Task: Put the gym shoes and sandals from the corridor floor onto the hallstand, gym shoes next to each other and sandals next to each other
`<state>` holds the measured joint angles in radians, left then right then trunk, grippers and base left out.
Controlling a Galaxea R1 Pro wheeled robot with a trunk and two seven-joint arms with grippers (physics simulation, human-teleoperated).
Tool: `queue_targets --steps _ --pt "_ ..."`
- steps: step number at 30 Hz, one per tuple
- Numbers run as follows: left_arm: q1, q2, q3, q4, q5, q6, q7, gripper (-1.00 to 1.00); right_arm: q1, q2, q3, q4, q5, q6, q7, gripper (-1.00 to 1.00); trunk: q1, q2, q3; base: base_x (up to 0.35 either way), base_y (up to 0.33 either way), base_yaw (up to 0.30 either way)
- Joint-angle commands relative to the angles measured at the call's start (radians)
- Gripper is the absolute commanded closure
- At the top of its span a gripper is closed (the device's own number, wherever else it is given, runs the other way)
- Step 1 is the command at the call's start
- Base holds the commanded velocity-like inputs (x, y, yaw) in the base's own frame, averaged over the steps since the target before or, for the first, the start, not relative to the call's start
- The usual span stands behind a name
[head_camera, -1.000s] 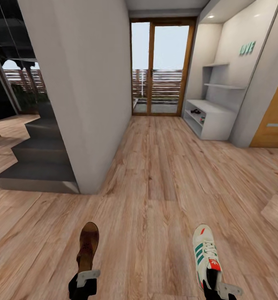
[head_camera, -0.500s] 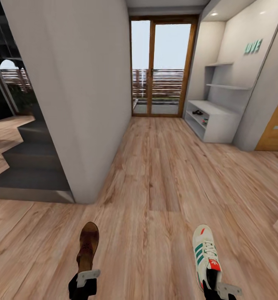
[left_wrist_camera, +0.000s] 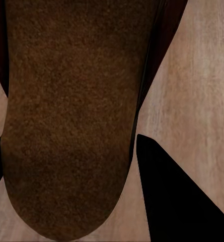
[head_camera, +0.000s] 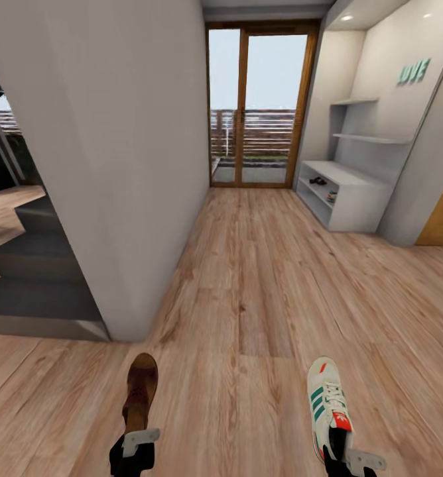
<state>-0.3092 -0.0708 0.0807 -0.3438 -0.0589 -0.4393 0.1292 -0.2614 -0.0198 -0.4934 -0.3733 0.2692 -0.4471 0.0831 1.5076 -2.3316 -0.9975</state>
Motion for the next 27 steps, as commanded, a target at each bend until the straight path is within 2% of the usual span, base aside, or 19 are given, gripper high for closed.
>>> queue_targets --steps 1,27 --pt "-0.001 -0.001 0.007 0.001 -0.01 -0.002 0.001 1.0 -0.001 0.001 -0.008 0.001 0.004 -0.004 0.007 1.0 0.0 0.0 -0.001 0.336 0.0 0.0" --pt "-0.001 -0.001 0.007 0.001 -0.01 -0.002 0.001 1.0 -0.001 0.001 -0.009 0.001 0.004 -0.004 0.007 1.0 0.0 0.0 -0.001 0.336 0.0 0.0"
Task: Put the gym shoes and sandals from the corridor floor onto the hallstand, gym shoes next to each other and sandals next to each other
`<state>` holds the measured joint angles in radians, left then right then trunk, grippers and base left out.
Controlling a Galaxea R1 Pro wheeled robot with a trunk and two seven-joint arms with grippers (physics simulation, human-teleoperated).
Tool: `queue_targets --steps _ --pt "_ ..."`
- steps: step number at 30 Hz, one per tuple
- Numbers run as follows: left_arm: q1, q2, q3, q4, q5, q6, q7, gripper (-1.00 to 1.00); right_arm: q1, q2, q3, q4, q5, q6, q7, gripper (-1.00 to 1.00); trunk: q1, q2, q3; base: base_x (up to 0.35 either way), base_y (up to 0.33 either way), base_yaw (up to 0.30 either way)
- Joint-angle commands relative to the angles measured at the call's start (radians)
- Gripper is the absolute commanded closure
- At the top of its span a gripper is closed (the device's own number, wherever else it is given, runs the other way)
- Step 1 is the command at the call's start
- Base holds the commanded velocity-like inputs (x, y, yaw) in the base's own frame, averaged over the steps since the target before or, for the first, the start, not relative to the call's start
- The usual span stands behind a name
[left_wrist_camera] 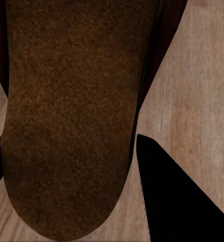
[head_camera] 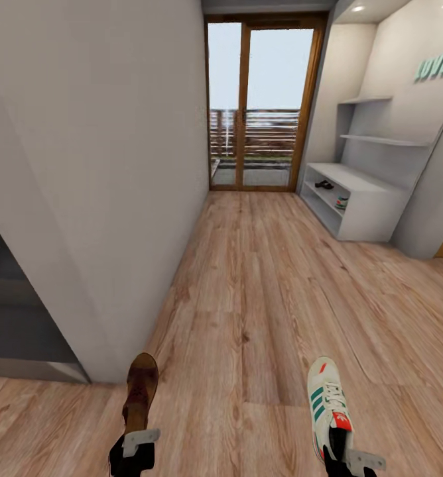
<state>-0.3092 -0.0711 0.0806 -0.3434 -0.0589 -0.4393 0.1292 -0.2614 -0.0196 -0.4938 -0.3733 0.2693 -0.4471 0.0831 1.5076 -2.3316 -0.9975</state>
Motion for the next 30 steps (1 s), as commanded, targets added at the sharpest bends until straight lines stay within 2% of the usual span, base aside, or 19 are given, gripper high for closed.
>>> queue_targets --steps 1,17,24,30 --pt "-0.001 -0.001 0.007 0.001 -0.01 -0.002 0.001 1.0 -0.001 0.001 -0.008 0.001 0.004 -0.004 0.007 1.0 0.0 0.0 -0.001 0.336 0.0 0.0" --pt "-0.001 -0.001 0.007 0.0 -0.01 -0.002 0.001 1.0 -0.001 0.0 -0.009 0.001 0.004 -0.004 0.007 1.0 0.0 0.0 -0.001 0.336 0.0 -0.001" --pt "-0.001 0.0 0.007 0.001 -0.01 -0.002 0.001 1.0 -0.001 0.0 -0.009 0.001 0.004 -0.004 0.006 1.0 0.0 0.0 -0.001 0.336 0.0 -0.16" --pt "-0.001 -0.001 0.007 0.0 -0.01 -0.002 0.001 1.0 -0.001 0.0 -0.009 0.001 0.004 -0.004 0.006 1.0 0.0 0.0 -0.001 0.336 0.0 -0.034"
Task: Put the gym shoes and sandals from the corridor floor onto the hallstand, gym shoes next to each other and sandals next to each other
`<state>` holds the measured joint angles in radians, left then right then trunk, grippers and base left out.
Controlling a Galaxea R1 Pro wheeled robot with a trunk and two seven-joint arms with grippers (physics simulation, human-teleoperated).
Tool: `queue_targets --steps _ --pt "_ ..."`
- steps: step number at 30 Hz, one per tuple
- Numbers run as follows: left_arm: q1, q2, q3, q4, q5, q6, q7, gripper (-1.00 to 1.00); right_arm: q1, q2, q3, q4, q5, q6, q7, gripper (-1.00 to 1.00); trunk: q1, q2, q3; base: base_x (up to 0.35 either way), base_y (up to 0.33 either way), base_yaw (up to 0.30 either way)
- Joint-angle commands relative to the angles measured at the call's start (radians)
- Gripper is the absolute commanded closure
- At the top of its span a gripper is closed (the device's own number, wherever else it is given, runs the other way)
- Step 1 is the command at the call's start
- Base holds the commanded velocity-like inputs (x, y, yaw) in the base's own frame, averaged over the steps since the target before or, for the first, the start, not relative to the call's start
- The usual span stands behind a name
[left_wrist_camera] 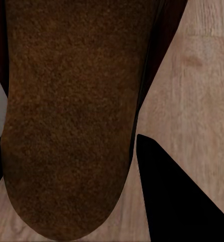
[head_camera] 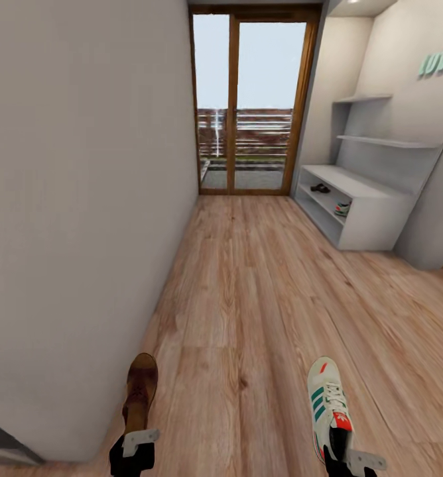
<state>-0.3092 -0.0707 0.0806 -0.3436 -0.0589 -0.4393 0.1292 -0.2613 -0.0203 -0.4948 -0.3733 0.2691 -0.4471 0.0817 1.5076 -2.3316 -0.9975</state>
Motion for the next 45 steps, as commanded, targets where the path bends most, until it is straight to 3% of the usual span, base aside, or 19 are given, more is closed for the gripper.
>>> queue_targets --steps 1,45 --pt "-0.001 -0.001 0.007 0.0 -0.01 -0.002 0.001 1.0 -0.001 0.0 -0.008 0.001 0.004 -0.004 0.007 1.0 0.0 0.0 -0.001 0.336 0.0 -0.008" --pt "-0.001 0.0 0.007 0.0 -0.01 -0.002 0.001 1.0 -0.001 0.0 -0.01 0.003 0.004 -0.004 0.006 1.0 0.0 0.0 -0.001 0.336 0.0 0.0"
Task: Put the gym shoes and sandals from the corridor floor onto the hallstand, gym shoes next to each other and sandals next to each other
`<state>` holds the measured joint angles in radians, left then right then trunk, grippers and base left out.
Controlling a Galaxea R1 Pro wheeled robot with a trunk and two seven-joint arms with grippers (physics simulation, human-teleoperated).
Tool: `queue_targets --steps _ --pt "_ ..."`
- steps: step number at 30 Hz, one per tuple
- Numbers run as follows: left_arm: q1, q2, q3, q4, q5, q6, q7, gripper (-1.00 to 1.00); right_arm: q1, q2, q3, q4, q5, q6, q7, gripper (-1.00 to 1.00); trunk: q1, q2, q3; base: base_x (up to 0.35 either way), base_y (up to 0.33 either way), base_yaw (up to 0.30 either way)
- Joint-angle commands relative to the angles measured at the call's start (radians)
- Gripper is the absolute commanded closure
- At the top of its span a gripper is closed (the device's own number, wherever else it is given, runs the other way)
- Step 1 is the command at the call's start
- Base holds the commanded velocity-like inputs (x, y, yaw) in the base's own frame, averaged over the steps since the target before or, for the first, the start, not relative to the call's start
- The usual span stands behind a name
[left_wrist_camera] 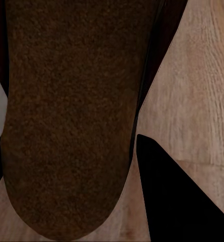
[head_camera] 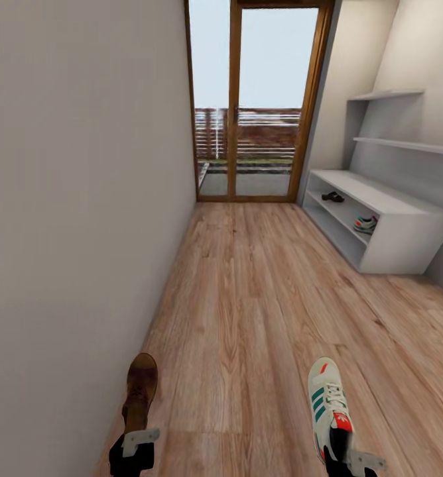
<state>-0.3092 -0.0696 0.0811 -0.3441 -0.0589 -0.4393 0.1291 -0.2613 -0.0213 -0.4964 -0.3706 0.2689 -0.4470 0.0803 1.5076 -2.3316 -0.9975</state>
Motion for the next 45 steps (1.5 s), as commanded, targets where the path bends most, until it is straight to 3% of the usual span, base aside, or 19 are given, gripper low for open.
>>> queue_targets --steps 1,45 --pt "-0.001 -0.001 0.007 0.0 -0.01 -0.002 0.001 1.0 -0.001 0.001 -0.008 0.0 0.004 -0.004 0.007 1.0 0.0 0.0 -0.001 0.336 0.0 0.0" --pt "-0.001 -0.001 0.006 0.0 -0.01 -0.002 0.001 1.0 -0.001 0.0 -0.008 -0.001 0.004 -0.004 0.007 1.0 0.0 0.0 -0.001 0.336 0.0 0.0"
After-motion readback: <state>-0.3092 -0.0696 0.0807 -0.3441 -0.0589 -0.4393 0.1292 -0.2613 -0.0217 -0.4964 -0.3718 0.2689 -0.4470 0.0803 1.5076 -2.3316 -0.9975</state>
